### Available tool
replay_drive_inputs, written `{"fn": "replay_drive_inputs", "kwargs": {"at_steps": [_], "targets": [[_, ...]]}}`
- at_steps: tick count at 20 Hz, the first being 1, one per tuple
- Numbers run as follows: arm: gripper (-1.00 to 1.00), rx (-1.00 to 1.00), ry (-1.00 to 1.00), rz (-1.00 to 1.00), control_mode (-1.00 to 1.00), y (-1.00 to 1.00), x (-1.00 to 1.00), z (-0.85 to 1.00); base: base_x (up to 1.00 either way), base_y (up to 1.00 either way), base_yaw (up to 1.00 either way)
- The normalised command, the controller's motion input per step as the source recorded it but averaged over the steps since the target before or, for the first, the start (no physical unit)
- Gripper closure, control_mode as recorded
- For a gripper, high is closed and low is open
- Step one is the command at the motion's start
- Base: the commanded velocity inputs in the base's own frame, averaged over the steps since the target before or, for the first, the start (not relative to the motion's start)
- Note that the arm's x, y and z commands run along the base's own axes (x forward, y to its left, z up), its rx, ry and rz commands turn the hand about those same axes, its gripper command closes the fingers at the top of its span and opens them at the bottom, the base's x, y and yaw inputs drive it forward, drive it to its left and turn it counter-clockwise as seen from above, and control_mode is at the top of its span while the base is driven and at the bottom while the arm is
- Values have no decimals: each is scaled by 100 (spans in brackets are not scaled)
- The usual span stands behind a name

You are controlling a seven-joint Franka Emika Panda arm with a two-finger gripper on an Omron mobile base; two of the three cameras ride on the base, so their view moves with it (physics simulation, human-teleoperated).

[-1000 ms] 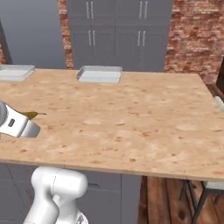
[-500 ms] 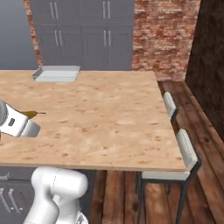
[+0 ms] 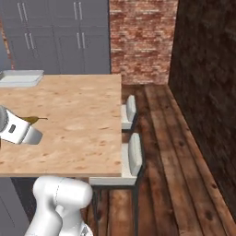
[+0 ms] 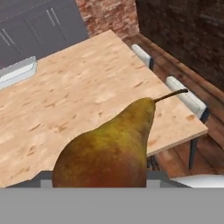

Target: Place the cold items (corn and pear) from the fridge in one tupperware on the dining counter. Place the warm items (kebab skewer and hot dog) in the stove area in another tupperware.

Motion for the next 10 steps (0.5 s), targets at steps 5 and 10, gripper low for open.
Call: {"fn": "replay_drive_inputs", "kwargs": {"at_steps": [5, 10], "targets": [[100, 0, 0, 0, 100, 0, 0, 0, 1, -100, -10], [100, 0, 0, 0, 100, 0, 0, 0, 2, -100, -12]]}}
